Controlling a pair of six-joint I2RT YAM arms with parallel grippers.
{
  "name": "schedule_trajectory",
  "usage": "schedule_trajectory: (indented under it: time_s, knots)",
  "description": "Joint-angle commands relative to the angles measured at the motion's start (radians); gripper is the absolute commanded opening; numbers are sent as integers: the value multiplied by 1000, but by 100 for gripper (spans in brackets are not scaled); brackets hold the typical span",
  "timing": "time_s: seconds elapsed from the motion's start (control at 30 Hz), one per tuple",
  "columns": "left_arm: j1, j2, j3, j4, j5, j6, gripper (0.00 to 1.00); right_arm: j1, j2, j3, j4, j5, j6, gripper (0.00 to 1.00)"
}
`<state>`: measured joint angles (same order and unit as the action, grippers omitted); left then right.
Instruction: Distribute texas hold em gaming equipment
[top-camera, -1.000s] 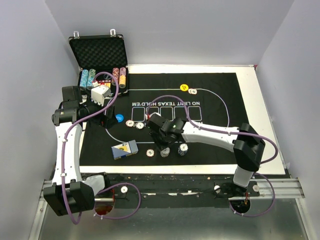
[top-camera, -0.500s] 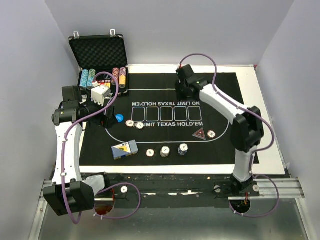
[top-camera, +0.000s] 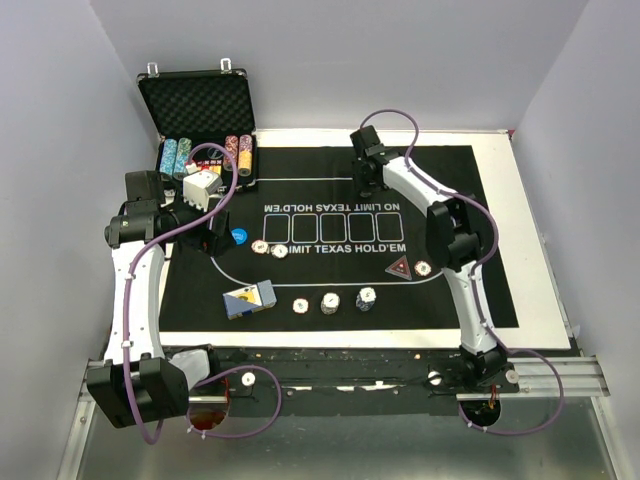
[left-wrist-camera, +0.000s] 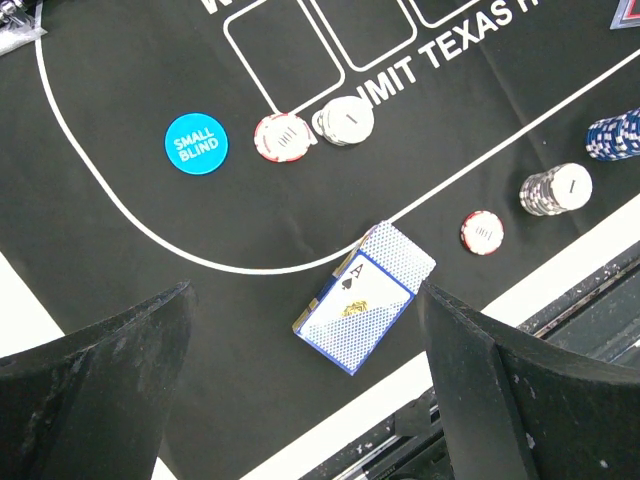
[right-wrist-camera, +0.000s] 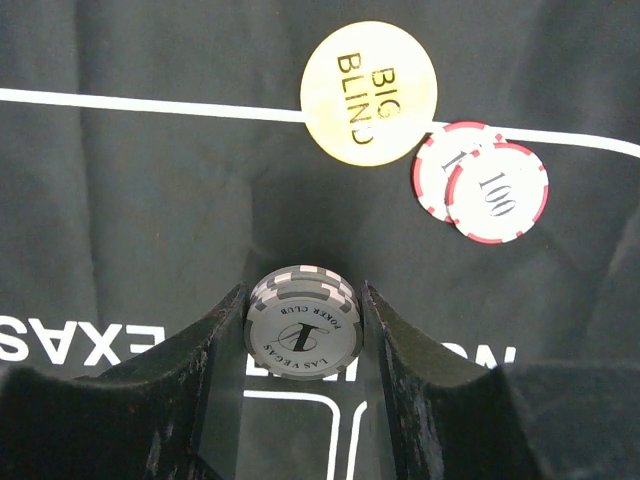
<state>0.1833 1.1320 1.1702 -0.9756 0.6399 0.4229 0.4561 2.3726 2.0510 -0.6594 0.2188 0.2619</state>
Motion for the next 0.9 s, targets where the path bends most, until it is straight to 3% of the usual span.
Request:
schedule_trajectory:
  time_s: [0.0, 0.3, 0.37, 0.5, 0.6, 0.87]
  knots:
    - [8, 3, 28, -9, 9, 16, 99, -5, 49, 63, -23, -12, 3, 35]
    - [8, -8, 31, -15, 3, 17, 99, -25, 109, 101, -32, -3, 7, 39]
    - [8, -6, 31, -14, 3, 16, 99, -27, 111, 101, -32, 10, 7, 45]
    - [7, -8, 26, -14, 4, 14, 99, -27, 93, 87, -25, 28, 2, 69]
    - [8, -9, 20, -14, 7, 14, 99, -27, 48, 48, -6, 24, 3, 80]
    - [7, -24, 9, -14, 4, 14, 99, 12, -214, -155, 57, 2, 14, 82]
